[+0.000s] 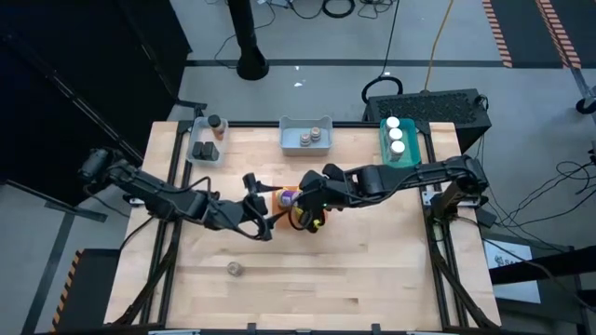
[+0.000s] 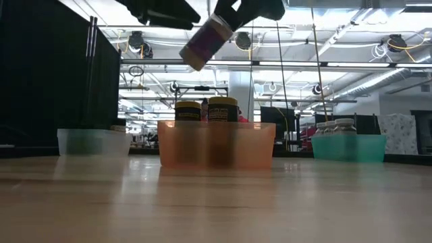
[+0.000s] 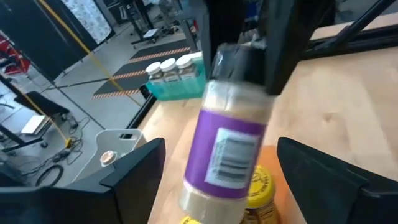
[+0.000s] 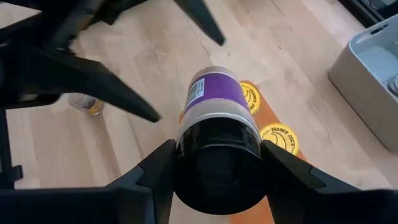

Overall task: Sort spices by type
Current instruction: Put the violet seasoning bottle into the transparent bin

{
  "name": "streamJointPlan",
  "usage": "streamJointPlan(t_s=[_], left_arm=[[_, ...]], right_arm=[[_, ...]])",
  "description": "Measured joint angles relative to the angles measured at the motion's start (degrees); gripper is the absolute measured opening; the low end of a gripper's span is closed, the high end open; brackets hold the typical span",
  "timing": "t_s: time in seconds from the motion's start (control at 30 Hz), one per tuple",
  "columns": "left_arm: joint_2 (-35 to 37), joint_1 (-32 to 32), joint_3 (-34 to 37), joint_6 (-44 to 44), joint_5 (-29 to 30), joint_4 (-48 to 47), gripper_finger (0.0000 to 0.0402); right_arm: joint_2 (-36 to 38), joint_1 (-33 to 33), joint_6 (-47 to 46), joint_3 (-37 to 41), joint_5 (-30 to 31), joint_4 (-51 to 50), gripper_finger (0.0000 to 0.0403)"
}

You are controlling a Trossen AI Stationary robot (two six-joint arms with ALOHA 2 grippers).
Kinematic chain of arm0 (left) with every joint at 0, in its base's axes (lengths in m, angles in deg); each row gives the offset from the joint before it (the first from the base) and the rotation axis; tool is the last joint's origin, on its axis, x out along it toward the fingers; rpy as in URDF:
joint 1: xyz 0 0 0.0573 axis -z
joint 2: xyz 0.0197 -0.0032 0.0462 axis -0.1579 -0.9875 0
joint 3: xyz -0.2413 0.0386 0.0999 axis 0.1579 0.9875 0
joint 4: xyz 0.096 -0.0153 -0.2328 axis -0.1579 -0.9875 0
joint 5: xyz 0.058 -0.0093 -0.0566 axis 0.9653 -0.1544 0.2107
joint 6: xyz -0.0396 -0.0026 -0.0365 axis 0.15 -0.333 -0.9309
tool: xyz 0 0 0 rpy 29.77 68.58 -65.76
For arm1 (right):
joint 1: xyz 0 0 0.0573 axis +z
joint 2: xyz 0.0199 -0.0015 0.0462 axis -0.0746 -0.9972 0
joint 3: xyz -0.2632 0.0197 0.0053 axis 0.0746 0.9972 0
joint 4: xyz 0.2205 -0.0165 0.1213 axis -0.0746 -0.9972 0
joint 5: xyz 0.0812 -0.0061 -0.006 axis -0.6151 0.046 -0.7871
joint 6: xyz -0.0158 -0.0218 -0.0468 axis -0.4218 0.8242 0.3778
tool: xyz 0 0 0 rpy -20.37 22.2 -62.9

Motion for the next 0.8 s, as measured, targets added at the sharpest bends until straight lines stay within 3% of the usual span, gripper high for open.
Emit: streamJointPlan(t_s=[0.37,0.57,0.8], left_arm=[[-0.8,-4.0,0.0,-0.1,-6.2,-3.7,0.0319],[-4.0,-4.9,0.0,0.1,-6.7,-3.2,0.0318],[-5.5,-4.7,0.0,0.4,-6.7,-1.7,0.0257]], right_arm=[[0.0,0.0,2.6,-0.1,-0.9,4.1,0.0172],[0.0,0.0,3.2,-0.1,-6.1,6.9,0.0172],[0.0,-0.6,3.6,-0.1,-6.6,6.2,0.0172]])
